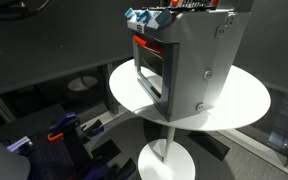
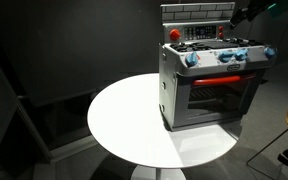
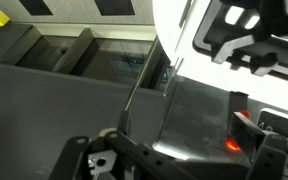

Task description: Push the top orange button to the right of the stove button display

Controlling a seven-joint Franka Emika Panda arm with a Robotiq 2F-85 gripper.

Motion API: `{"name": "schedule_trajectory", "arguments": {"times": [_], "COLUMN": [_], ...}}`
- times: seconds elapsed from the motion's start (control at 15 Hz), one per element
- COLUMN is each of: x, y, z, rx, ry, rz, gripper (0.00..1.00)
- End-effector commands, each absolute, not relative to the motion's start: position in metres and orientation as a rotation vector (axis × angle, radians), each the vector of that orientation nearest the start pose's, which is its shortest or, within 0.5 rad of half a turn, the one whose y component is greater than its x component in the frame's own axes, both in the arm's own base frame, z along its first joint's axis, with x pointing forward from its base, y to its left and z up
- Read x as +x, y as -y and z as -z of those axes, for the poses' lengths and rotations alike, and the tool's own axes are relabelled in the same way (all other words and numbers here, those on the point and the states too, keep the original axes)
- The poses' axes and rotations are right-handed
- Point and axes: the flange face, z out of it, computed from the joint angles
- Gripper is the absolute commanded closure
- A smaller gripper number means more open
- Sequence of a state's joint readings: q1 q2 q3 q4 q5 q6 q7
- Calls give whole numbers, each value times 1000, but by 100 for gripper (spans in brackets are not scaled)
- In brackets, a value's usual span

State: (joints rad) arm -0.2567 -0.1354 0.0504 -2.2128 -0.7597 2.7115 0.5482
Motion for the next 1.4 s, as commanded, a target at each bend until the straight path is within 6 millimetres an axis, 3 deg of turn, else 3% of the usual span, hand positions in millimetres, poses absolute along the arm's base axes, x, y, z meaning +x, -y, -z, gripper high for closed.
{"name": "schedule_trajectory", "arguments": {"times": [0.0, 0.93, 1.33], "x": [556, 578, 584], "y": [85, 79, 86], "z": [-503, -502, -503], "rx": [-3329, -3314, -3317], "ry": [-257, -219, -248], "rz": [1233, 1240, 1245], "gripper": [0, 0, 0]}}
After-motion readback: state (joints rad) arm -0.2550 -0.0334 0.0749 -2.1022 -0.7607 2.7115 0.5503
